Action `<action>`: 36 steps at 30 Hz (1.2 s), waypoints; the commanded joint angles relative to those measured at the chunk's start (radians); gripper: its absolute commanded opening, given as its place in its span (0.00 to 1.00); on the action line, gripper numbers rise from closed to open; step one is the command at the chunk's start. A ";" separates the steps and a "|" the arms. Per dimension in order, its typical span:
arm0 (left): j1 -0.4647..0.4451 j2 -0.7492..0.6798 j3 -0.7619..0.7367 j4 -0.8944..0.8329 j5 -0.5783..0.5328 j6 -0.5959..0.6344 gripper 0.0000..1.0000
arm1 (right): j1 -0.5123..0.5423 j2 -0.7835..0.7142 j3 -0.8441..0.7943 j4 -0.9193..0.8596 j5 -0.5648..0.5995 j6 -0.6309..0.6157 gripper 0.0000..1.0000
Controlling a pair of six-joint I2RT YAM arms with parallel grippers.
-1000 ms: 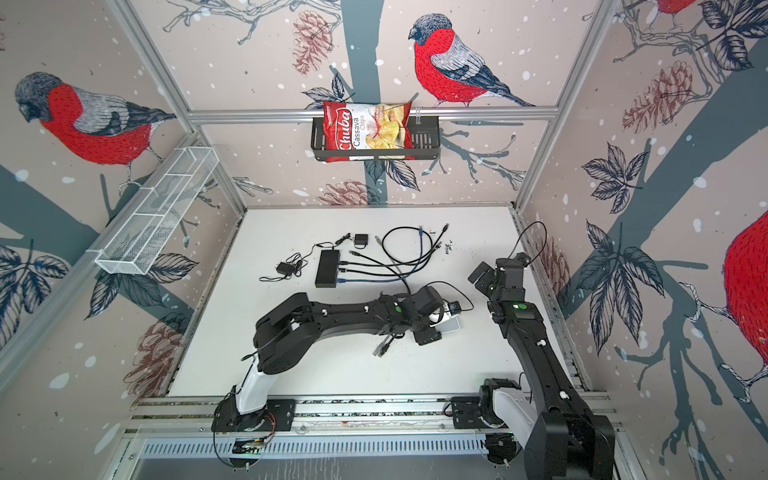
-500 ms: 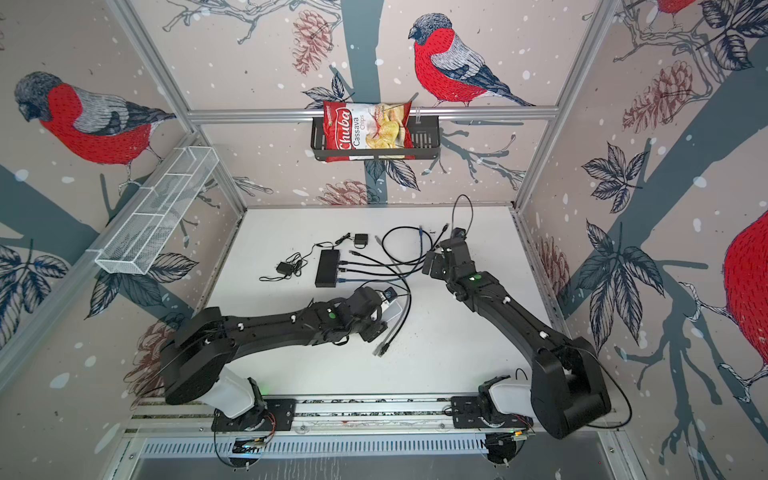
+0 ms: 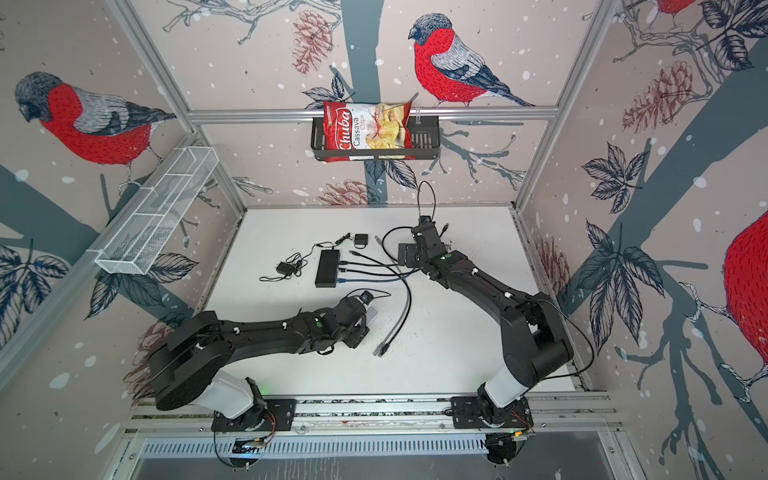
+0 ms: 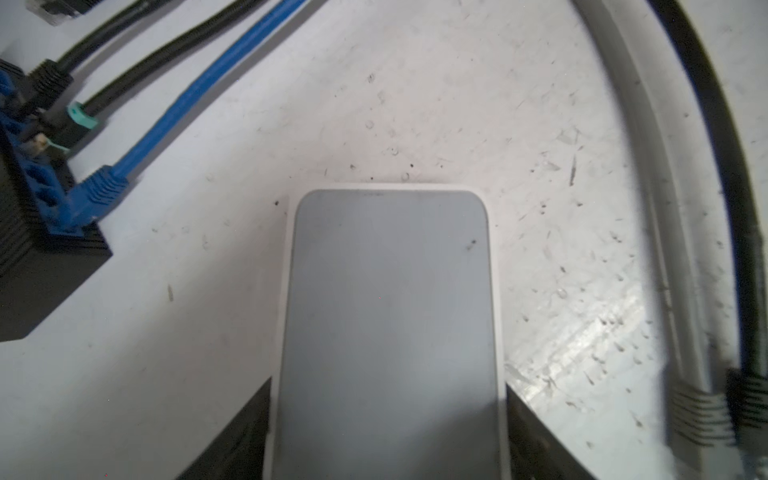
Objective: Insert the plug into the switch port
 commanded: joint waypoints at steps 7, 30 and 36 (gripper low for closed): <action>0.006 0.040 0.008 0.008 -0.029 -0.070 0.91 | 0.000 0.036 0.048 0.005 -0.015 -0.062 1.00; 0.501 -0.051 0.278 -0.069 0.115 -0.120 0.91 | -0.002 0.100 0.100 0.026 -0.088 -0.070 1.00; 0.590 0.156 0.473 -0.202 0.083 -0.102 0.84 | -0.002 0.122 0.109 0.022 -0.100 -0.064 0.99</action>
